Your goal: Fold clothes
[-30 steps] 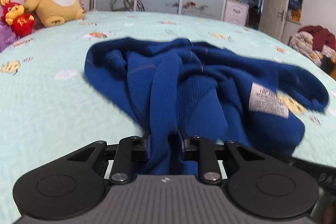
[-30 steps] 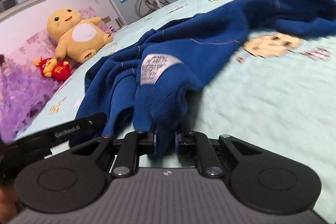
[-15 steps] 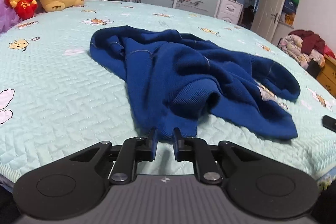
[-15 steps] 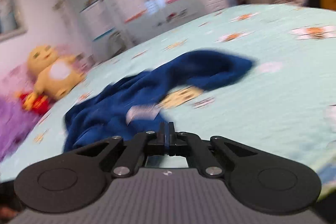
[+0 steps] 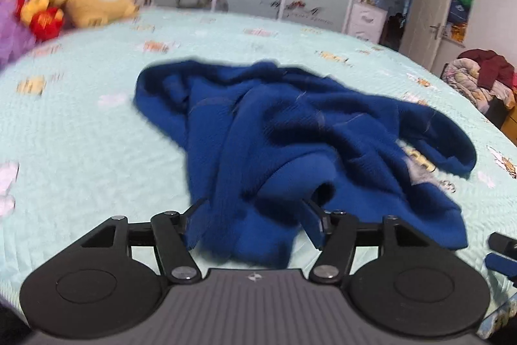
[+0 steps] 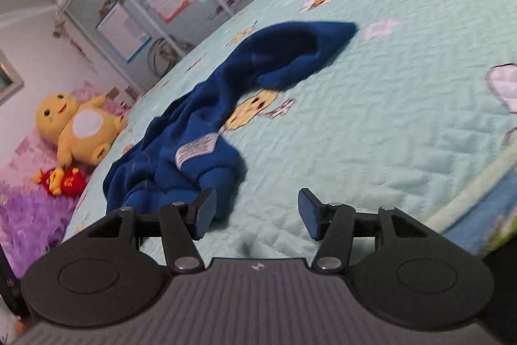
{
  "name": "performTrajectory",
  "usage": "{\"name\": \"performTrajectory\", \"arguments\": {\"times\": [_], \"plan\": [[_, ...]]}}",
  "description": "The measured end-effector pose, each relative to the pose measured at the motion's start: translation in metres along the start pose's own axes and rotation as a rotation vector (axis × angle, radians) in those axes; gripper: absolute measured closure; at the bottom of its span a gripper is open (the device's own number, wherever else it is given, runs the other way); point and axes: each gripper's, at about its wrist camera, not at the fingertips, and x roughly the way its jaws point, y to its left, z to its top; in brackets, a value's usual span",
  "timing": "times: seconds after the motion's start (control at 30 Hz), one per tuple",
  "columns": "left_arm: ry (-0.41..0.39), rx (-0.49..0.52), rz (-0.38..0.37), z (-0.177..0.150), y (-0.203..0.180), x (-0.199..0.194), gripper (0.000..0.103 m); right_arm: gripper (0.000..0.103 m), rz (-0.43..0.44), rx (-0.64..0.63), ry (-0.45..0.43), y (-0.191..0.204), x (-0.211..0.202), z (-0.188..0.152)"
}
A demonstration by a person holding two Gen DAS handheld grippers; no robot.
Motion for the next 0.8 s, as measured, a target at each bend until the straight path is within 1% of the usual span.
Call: {"name": "performTrajectory", "arguments": {"times": [0.1, 0.13, 0.17, 0.23, 0.3, 0.33, 0.4, 0.47, 0.5, 0.53, 0.57, 0.6, 0.67, 0.73, 0.8], "plan": [[-0.050, 0.126, 0.003, 0.008, -0.030, 0.000, 0.037, 0.044, 0.009, -0.010, 0.024, 0.004, 0.006, -0.001], [-0.050, 0.180, 0.008, 0.010, -0.040, 0.004, 0.036, 0.042, 0.013, -0.004, 0.034, 0.002, 0.006, -0.001], [-0.031, 0.233, 0.019, 0.011, -0.051, 0.013, 0.034, 0.041, 0.017, 0.003, 0.043, 0.000, 0.007, -0.001], [0.008, 0.325, 0.040, 0.013, -0.068, 0.032, 0.033, 0.039, 0.038, 0.035, 0.053, -0.006, 0.007, 0.000], [0.040, 0.354, 0.063, 0.013, -0.076, 0.052, 0.033, 0.038, 0.063, 0.077, 0.062, -0.013, 0.008, 0.003], [0.079, 0.363, 0.071, 0.014, -0.078, 0.064, 0.033, 0.038, 0.076, 0.099, 0.066, -0.016, 0.007, 0.004], [0.156, 0.379, 0.088, 0.015, -0.083, 0.086, 0.025, 0.038, 0.101, 0.142, 0.074, -0.024, 0.007, 0.006], [0.135, 0.378, 0.118, 0.019, -0.084, 0.095, 0.015, 0.038, 0.120, 0.176, 0.083, -0.030, 0.007, 0.008], [0.151, 0.343, 0.106, 0.023, -0.080, 0.098, 0.015, 0.038, 0.129, 0.193, 0.088, -0.033, 0.008, 0.009], [0.167, 0.308, 0.093, 0.026, -0.076, 0.101, 0.018, 0.038, 0.134, 0.204, 0.092, -0.035, 0.008, 0.009], [0.172, 0.276, 0.052, 0.028, -0.070, 0.099, 0.033, 0.038, 0.137, 0.211, 0.095, -0.035, 0.009, 0.010], [0.178, 0.244, 0.011, 0.031, -0.065, 0.098, 0.066, 0.038, 0.140, 0.218, 0.097, -0.036, 0.009, 0.010], [0.145, 0.252, -0.017, 0.026, -0.066, 0.082, 0.089, 0.037, 0.139, 0.212, 0.098, -0.035, 0.009, 0.010], [0.112, 0.260, -0.045, 0.022, -0.068, 0.066, 0.090, 0.037, 0.137, 0.202, 0.097, -0.034, 0.008, 0.010], [0.079, 0.248, -0.100, 0.011, -0.069, 0.029, 0.091, 0.037, 0.138, 0.199, 0.097, -0.034, 0.007, 0.010]]}}
